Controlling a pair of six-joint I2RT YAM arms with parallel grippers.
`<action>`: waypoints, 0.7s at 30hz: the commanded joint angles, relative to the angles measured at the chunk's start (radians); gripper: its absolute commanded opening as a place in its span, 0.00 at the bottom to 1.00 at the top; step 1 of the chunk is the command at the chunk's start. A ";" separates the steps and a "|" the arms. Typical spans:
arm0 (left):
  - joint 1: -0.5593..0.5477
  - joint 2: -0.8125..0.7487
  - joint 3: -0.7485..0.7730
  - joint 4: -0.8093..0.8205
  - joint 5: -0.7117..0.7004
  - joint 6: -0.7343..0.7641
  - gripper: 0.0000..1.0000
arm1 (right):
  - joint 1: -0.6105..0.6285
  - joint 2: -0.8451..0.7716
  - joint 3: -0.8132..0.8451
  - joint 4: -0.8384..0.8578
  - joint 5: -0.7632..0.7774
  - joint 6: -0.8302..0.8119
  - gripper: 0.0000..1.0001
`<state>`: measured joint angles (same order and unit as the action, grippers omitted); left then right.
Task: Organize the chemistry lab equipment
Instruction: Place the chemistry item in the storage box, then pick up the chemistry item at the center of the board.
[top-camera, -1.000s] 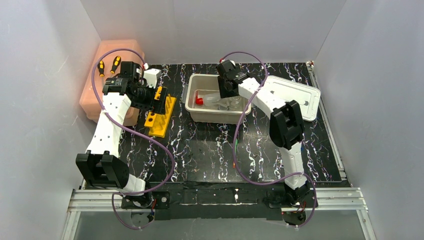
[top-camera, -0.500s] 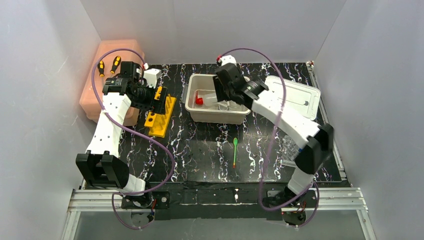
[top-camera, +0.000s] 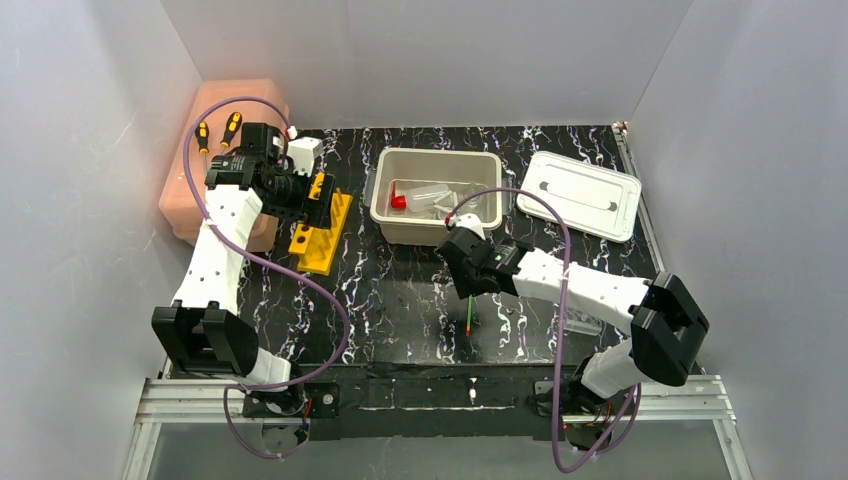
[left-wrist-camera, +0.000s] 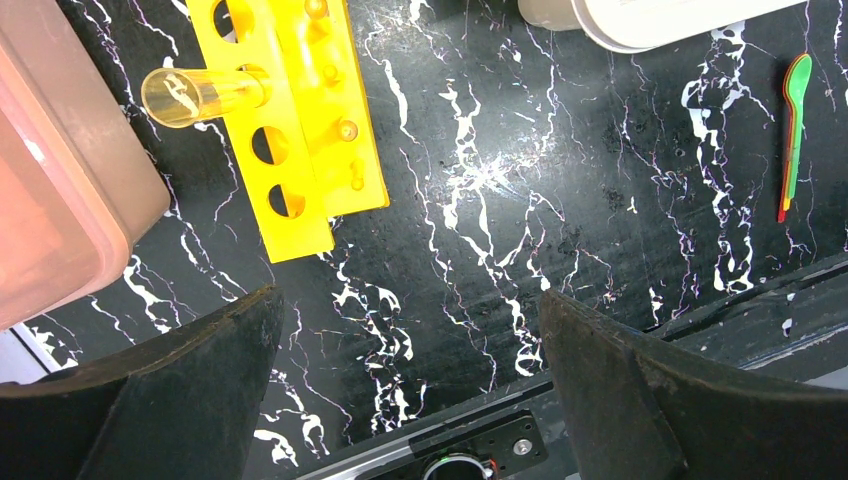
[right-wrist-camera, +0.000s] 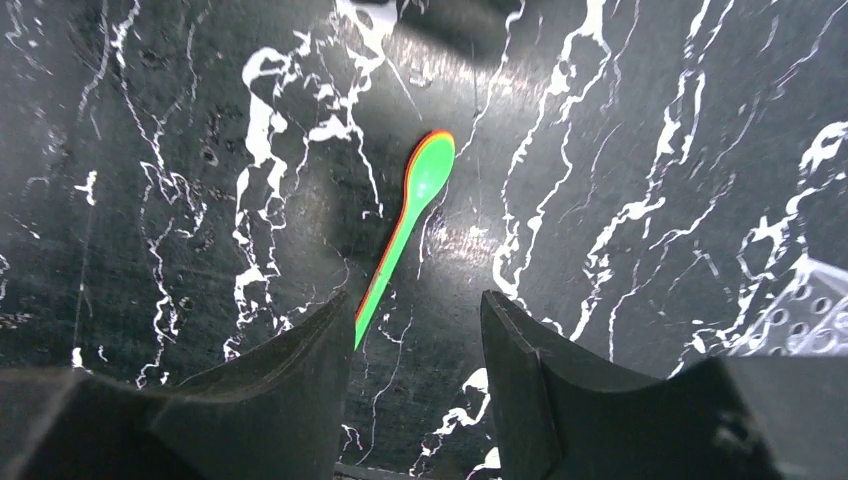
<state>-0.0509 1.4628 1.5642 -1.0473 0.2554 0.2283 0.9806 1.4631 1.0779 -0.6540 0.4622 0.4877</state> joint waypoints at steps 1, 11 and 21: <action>0.005 -0.012 0.026 -0.017 0.024 0.005 0.99 | 0.018 -0.036 -0.061 0.080 -0.015 0.086 0.56; 0.005 -0.025 0.007 -0.017 0.009 0.009 0.99 | 0.020 0.015 -0.177 0.192 -0.035 0.095 0.56; 0.005 -0.023 0.015 -0.033 -0.007 0.006 0.99 | 0.020 0.098 -0.231 0.261 -0.057 0.083 0.45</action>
<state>-0.0509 1.4628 1.5642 -1.0531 0.2516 0.2279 0.9962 1.5375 0.8631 -0.4446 0.4137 0.5678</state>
